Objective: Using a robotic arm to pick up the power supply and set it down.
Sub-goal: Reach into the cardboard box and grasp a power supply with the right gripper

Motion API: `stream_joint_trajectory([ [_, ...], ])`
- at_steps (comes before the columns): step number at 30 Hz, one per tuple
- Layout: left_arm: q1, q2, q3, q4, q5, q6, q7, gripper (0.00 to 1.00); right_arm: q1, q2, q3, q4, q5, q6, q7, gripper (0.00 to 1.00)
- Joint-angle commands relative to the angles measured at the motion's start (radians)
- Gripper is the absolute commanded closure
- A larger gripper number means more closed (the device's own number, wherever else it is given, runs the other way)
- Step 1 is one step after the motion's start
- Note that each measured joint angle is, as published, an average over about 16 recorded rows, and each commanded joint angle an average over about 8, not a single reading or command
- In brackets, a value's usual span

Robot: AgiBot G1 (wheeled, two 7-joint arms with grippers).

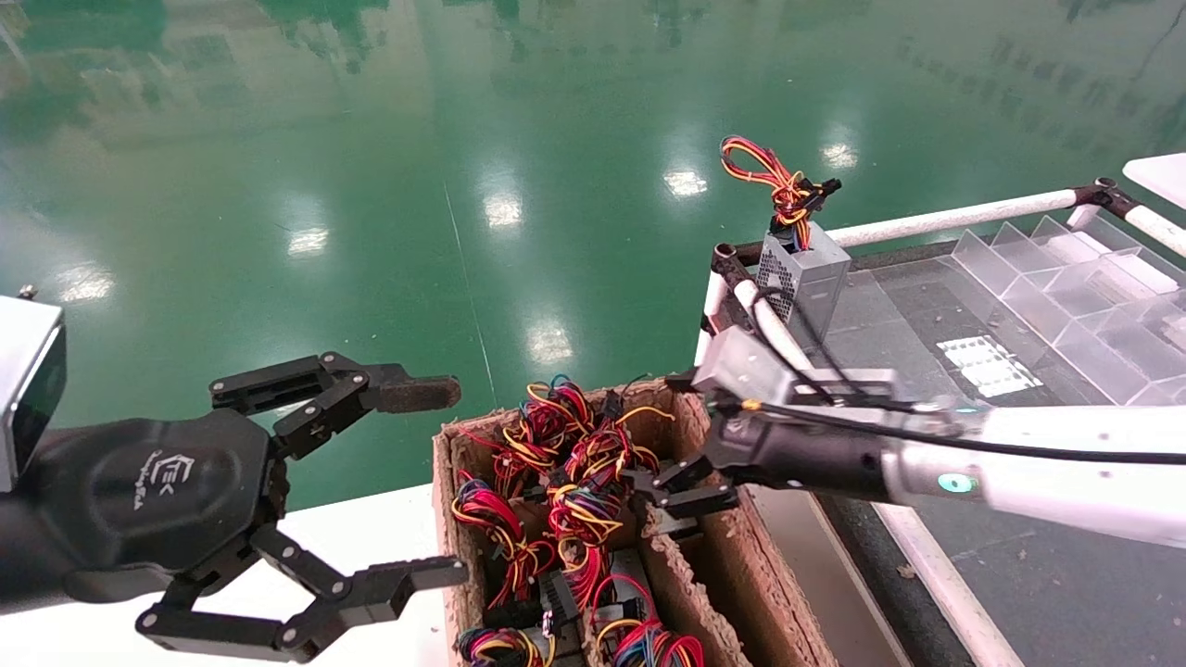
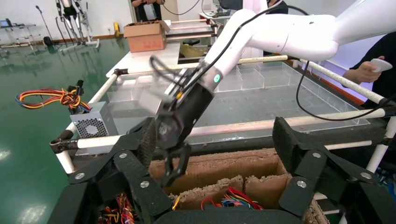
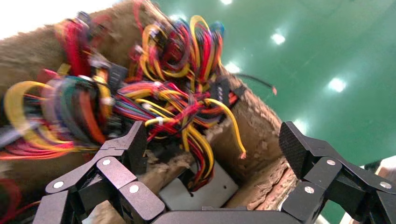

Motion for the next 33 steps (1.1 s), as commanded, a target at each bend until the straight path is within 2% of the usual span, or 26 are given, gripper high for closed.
stream_joint_trajectory([
  [1,0.0,0.0,0.0,0.0,0.0,0.0,0.0,0.0,0.011,-0.031,-0.016,-0.031,-0.03,0.016,0.002,0.58],
  [4,0.0,0.0,0.0,0.0,0.0,0.0,0.0,0.0,0.018,-0.058,-0.023,-0.069,-0.036,0.022,-0.007,0.95],
  [5,0.0,0.0,0.0,0.0,0.0,0.0,0.0,0.0,0.02,-0.064,-0.024,-0.079,-0.036,0.022,-0.011,1.0],
  [25,0.0,0.0,0.0,0.0,0.0,0.0,0.0,0.0,-0.01,-0.056,-0.013,-0.122,0.015,-0.015,-0.055,1.0],
  [33,0.0,0.0,0.0,0.0,0.0,0.0,0.0,0.0,-0.011,-0.074,-0.003,-0.16,0.029,-0.002,-0.088,1.0],
])
